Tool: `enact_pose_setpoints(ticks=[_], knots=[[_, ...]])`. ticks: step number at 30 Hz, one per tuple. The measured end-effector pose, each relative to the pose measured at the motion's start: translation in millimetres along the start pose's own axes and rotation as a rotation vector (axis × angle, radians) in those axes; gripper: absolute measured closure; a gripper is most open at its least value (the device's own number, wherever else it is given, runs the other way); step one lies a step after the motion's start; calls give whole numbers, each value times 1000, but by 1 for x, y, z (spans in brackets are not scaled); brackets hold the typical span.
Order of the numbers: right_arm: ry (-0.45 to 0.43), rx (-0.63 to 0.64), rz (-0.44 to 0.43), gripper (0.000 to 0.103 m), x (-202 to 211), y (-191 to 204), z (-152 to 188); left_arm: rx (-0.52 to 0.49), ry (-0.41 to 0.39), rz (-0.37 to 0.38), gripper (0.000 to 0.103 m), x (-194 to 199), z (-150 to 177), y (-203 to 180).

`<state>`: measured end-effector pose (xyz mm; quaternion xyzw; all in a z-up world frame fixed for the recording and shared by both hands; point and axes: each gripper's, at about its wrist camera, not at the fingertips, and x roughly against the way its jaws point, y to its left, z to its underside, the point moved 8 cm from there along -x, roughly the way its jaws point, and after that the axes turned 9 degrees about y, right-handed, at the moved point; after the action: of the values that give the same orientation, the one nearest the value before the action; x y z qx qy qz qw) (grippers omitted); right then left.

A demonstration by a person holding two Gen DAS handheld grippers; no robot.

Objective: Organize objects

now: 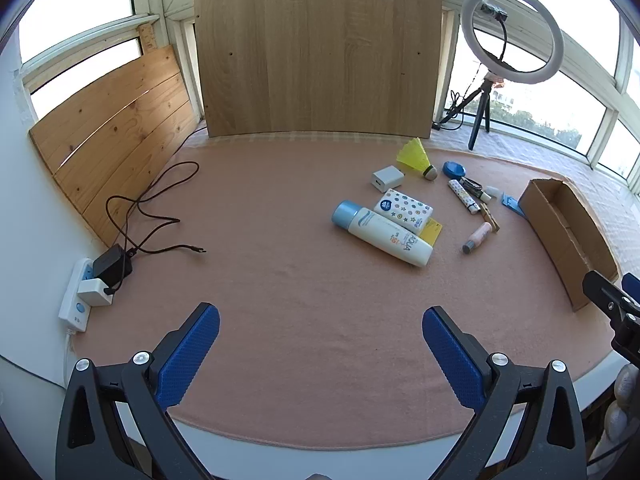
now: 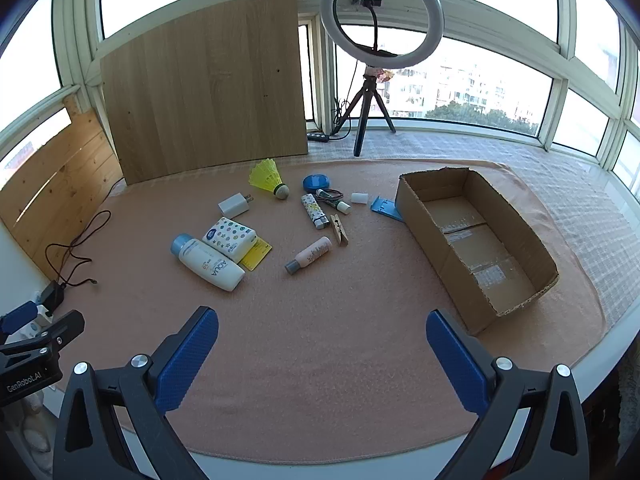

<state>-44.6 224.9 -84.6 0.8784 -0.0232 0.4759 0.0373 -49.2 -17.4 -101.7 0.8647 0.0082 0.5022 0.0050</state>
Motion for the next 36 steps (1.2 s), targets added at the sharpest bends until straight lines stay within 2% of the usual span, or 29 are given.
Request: enact_pose_setpoints(ticks=[16,36], knots=[[2,6,-1,0,-3,-1,-3,-8,-9,-6,0,1,-8,1],[14,18,-1,0,-10,4,-2,-38,-22,20,0,1,-21,-19]])
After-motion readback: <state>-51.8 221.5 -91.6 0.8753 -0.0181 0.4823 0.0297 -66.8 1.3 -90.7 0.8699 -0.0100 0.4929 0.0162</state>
